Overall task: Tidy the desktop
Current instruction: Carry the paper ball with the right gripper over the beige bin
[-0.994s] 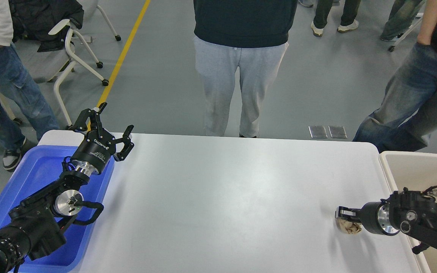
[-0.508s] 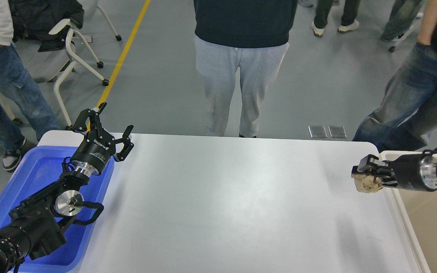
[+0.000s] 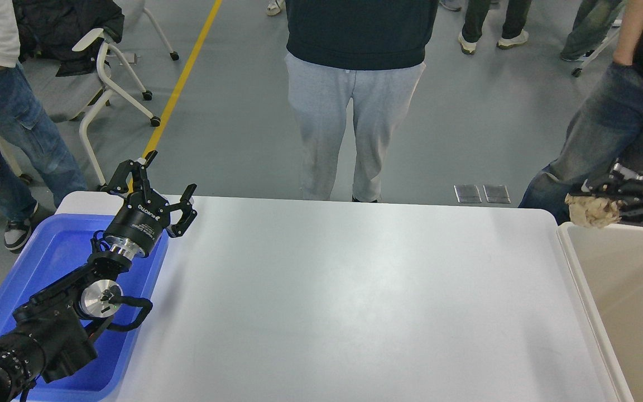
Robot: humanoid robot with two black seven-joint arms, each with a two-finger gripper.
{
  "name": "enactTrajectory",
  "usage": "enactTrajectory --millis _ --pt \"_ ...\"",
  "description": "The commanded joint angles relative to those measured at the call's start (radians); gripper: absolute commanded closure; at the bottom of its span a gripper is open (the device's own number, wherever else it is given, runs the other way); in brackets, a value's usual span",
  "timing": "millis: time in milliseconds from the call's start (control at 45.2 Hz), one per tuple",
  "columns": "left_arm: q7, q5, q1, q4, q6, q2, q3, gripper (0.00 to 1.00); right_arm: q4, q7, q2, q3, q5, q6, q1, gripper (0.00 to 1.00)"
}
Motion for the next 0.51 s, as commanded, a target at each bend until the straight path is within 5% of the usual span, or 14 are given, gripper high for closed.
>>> enactTrajectory --millis 0,243,486 --pt "0.001 0.001 0.0 0.0 0.0 0.0 0.0 0.0 -0.235 -0.013 0.012 -0.013 0.179 -0.107 -0.005 1.0" --pt "0.0 0.001 0.0 0.0 0.0 0.0 0.0 0.0 -0.533 -0.052 0.179 -0.015 0.439 -0.298 -0.129 1.0" --pt "0.0 0.001 0.0 0.0 0.0 0.0 0.0 0.0 -0.835 -0.075 0.379 -0.001 0.65 -0.321 -0.253 1.0"
